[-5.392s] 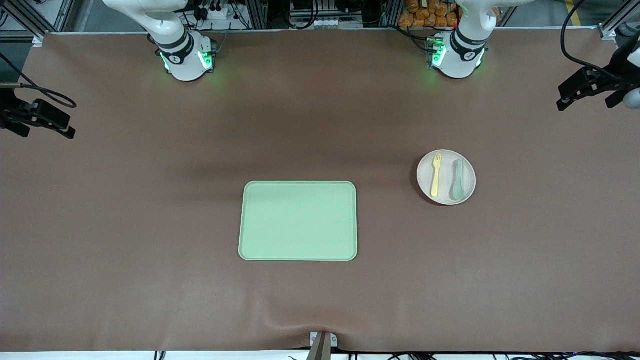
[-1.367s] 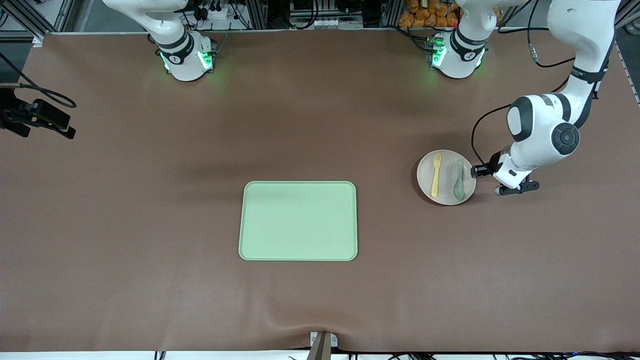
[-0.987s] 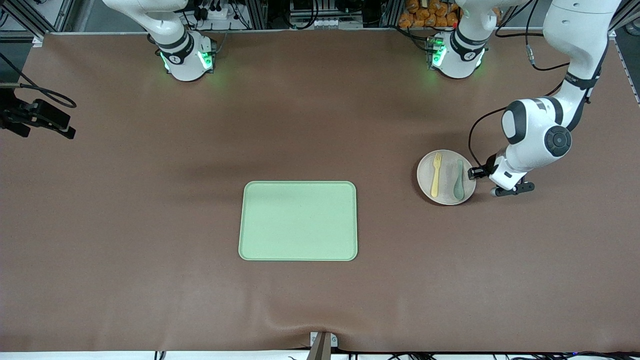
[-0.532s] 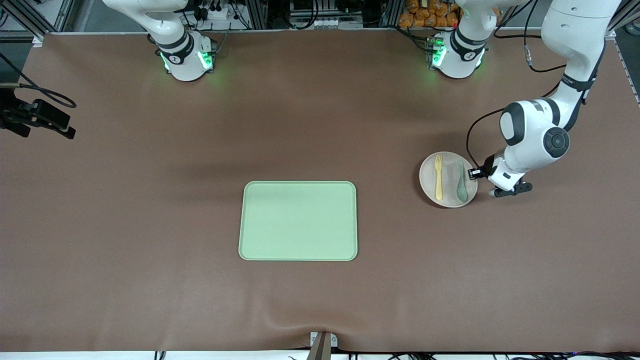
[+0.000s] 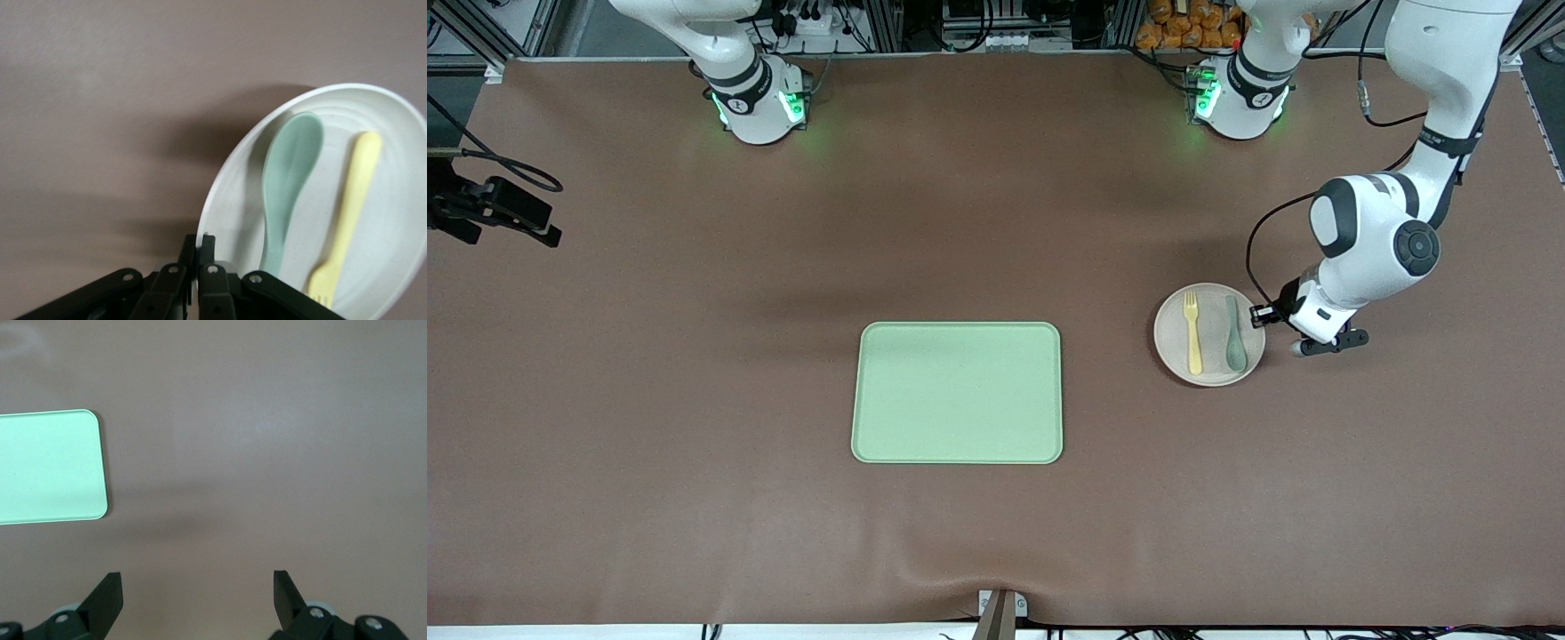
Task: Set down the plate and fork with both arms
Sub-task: 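Slide the plate with the left gripper onto the green tray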
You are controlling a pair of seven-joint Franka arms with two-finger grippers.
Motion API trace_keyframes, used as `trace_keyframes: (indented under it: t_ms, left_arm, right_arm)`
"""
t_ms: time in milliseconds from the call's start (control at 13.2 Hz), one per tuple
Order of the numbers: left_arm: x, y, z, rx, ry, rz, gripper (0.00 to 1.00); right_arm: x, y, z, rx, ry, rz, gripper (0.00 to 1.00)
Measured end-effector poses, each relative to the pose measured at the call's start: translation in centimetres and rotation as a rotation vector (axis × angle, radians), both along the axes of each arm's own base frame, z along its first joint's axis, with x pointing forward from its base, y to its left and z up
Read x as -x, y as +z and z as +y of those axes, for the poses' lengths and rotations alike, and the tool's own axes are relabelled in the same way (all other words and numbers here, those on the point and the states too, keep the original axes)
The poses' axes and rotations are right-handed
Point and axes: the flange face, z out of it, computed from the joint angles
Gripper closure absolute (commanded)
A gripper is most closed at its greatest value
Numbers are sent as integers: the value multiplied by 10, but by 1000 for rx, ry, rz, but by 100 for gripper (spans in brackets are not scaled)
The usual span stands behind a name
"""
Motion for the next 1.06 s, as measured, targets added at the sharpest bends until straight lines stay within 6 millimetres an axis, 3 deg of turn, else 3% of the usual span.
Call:
trace_keyframes:
  t_ms: [228,532,835,1063]
  left_arm:
    - [-28,35,-23,42,-37,0,100]
    - [-66,82,-79,99,-121,-33,100]
    - [-99,71,-146,153,-118,-30,100]
    - [-120,52,-218,192,-68,-9,100]
  right_arm:
    - [0,0,0,0,0,0,0]
    - [0,0,0,0,0,1,0]
    - [0,0,0,0,-1,1,0]
    - [0,0,-1,0,-1,1,0]
